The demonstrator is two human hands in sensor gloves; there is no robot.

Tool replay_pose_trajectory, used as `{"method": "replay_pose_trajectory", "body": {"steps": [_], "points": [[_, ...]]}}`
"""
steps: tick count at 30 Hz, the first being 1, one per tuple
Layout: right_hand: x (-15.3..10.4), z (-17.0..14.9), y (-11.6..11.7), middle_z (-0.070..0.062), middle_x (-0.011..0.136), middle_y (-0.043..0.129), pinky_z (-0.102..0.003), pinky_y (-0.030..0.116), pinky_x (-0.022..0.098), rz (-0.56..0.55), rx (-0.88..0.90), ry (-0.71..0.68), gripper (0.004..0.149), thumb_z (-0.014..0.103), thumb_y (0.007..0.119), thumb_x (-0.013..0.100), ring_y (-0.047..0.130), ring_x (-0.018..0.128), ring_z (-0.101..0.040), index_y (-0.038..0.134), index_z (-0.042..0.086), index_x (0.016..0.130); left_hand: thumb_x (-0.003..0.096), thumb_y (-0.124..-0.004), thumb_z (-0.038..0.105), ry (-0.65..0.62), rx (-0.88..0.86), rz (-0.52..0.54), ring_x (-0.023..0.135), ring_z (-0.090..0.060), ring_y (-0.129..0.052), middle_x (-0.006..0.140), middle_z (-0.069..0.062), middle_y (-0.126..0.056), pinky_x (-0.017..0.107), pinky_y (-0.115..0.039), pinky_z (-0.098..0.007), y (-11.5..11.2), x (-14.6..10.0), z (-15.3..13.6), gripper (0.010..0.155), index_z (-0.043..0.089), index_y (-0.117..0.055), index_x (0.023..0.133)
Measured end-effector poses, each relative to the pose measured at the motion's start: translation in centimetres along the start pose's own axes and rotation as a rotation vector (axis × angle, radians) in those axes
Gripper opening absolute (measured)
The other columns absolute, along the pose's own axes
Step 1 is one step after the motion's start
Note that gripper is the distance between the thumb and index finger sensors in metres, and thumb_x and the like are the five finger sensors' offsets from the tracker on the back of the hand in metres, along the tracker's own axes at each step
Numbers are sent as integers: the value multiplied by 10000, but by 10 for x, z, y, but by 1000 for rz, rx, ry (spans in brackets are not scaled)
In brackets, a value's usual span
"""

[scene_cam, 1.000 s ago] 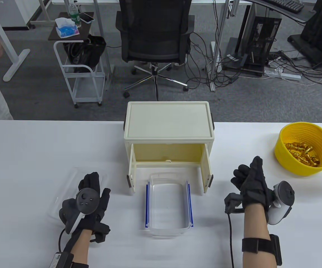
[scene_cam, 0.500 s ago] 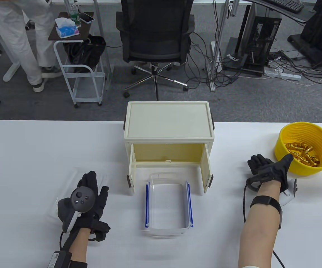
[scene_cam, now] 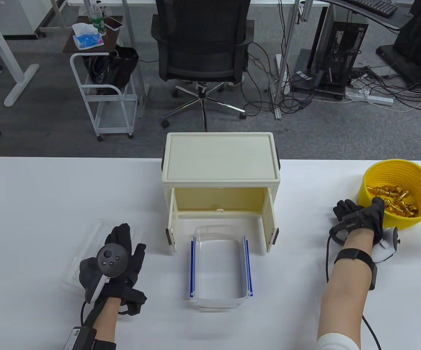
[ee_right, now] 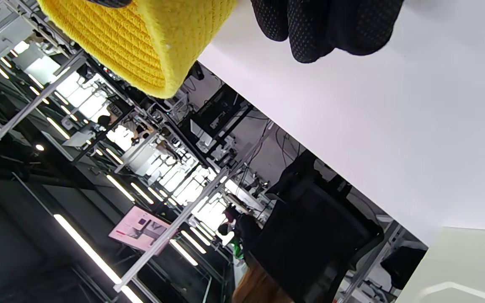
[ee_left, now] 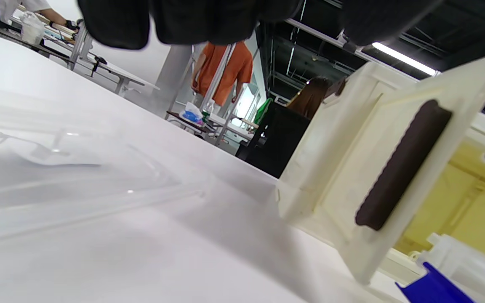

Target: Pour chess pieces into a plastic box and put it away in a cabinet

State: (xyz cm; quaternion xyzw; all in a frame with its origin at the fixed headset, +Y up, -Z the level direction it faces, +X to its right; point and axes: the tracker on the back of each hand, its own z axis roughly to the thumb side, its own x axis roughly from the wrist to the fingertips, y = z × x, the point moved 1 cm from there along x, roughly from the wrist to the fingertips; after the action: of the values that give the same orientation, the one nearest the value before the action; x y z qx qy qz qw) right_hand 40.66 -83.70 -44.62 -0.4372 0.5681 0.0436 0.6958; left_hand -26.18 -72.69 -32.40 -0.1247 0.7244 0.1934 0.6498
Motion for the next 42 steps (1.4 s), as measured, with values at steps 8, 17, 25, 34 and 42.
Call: {"method": "replay_pose_trajectory", "body": {"steps": [8, 17, 25, 34, 42], "points": [[-8, -13, -1, -306, 1034, 538, -529, 691, 659, -33, 112, -29, 676, 317, 446, 704, 690, 875, -455, 149, -165, 1072, 589, -600, 486, 4, -19, 11, 1098, -465, -459, 1217, -190, -377, 749, -546, -645, 2, -1, -1, 709, 156, -283, 1130], [-39, -19, 26, -309, 964, 636, -492, 753, 598, -8, -19, 23, 653, 272, 474, 693, 779, 795, -429, 236, -249, 1007, 589, -599, 486, 6, -51, 31, 1099, -465, -456, 1217, -189, -375, 750, -544, -646, 7, -1, -3, 708, 159, -281, 1131], [-92, -3, 94, -297, 918, 689, -463, 784, 560, 194, -171, 3, 630, 269, 489, 686, 827, 740, -395, 295, -245, 993, 588, -599, 487, 30, -58, 42, 1098, -468, -457, 1217, -191, -377, 750, -544, -647, 9, -1, -11, 708, 160, -283, 1131], [-190, 8, 172, -272, 798, 794, -392, 838, 442, 475, -461, -35, 649, 288, 520, 679, 912, 581, -304, 367, -280, 953, 592, -592, 490, 10, -123, 72, 1096, -471, -458, 1216, -194, -375, 747, -545, -647, 18, -4, -8, 708, 154, -281, 1132], [-249, -22, 188, -290, 720, 830, -351, 846, 345, 627, -772, -12, 643, 265, 539, 669, 928, 458, -247, 407, -307, 930, 593, -577, 506, -47, -141, 48, 1097, -476, -452, 1218, -199, -367, 747, -541, -652, 14, -6, 8, 713, 152, -277, 1134]]}}
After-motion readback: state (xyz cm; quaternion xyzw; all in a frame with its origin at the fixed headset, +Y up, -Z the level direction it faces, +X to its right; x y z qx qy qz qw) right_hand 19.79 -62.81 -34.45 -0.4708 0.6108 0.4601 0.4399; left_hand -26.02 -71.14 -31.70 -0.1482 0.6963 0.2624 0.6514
